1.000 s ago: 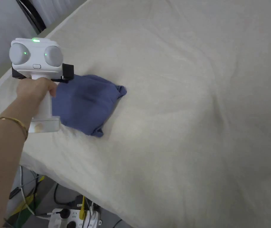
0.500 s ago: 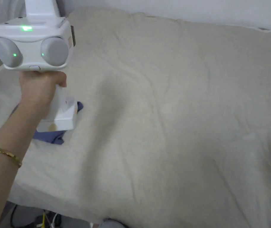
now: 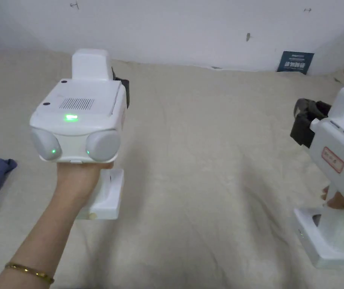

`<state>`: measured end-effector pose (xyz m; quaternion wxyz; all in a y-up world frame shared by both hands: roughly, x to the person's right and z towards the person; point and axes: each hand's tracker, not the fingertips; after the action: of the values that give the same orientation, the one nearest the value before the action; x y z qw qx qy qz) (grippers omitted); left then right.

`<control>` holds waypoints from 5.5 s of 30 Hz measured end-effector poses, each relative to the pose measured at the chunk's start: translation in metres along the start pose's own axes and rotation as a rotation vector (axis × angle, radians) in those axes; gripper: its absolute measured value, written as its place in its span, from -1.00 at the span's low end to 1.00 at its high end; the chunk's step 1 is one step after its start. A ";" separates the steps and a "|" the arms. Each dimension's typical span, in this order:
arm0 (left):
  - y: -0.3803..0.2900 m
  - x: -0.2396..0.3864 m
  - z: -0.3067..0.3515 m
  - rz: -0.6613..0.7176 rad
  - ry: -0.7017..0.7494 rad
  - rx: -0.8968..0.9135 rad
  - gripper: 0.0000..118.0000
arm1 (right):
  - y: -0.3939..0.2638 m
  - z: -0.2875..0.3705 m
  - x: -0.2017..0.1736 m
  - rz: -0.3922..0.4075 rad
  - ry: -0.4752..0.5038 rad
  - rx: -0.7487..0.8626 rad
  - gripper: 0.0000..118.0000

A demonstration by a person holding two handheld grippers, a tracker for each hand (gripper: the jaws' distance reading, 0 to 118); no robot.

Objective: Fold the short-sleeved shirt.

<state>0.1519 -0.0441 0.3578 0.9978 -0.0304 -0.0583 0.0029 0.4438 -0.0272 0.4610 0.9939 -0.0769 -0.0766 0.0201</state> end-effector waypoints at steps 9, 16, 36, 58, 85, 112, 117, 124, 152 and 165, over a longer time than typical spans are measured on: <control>-0.053 0.023 0.024 -0.005 -0.033 -0.047 -1.00 | -0.035 0.010 0.012 0.004 -0.027 -0.001 -0.98; -0.081 0.022 0.042 -0.062 -0.020 -0.082 -1.00 | -0.068 0.012 0.011 -0.019 -0.010 -0.066 -0.98; -0.087 0.019 0.054 -0.049 -0.026 -0.102 1.00 | -0.073 0.020 0.019 -0.073 -0.004 -0.075 0.65; -0.083 0.019 0.056 -0.060 -0.009 -0.085 1.00 | -0.077 0.028 0.009 -0.043 -0.012 -0.040 1.00; -0.087 0.020 0.057 -0.071 -0.014 -0.083 1.00 | -0.070 0.030 0.004 -0.039 -0.009 -0.042 1.00; -0.086 0.022 0.061 -0.069 -0.017 -0.080 1.00 | -0.069 0.032 0.006 -0.019 -0.015 -0.041 1.00; -0.083 0.024 0.064 -0.061 0.000 -0.110 1.00 | -0.059 0.025 0.008 -0.091 -0.030 -0.196 1.00; -0.111 0.039 0.080 -0.042 -0.036 -0.326 1.00 | -0.049 0.024 0.013 -0.254 -0.031 -0.622 1.00; -0.210 0.038 0.001 0.041 -0.046 -0.791 1.00 | -0.181 -0.077 -0.019 -0.084 0.025 -0.926 1.00; -0.225 0.018 -0.236 0.130 0.160 -0.710 1.00 | -0.204 -0.295 0.035 -0.087 -0.177 -0.749 1.00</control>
<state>0.1982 -0.2826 0.1393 0.9244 -0.3783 0.0243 0.0434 0.5296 -0.2712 0.2103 0.8863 -0.4294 -0.1674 -0.0450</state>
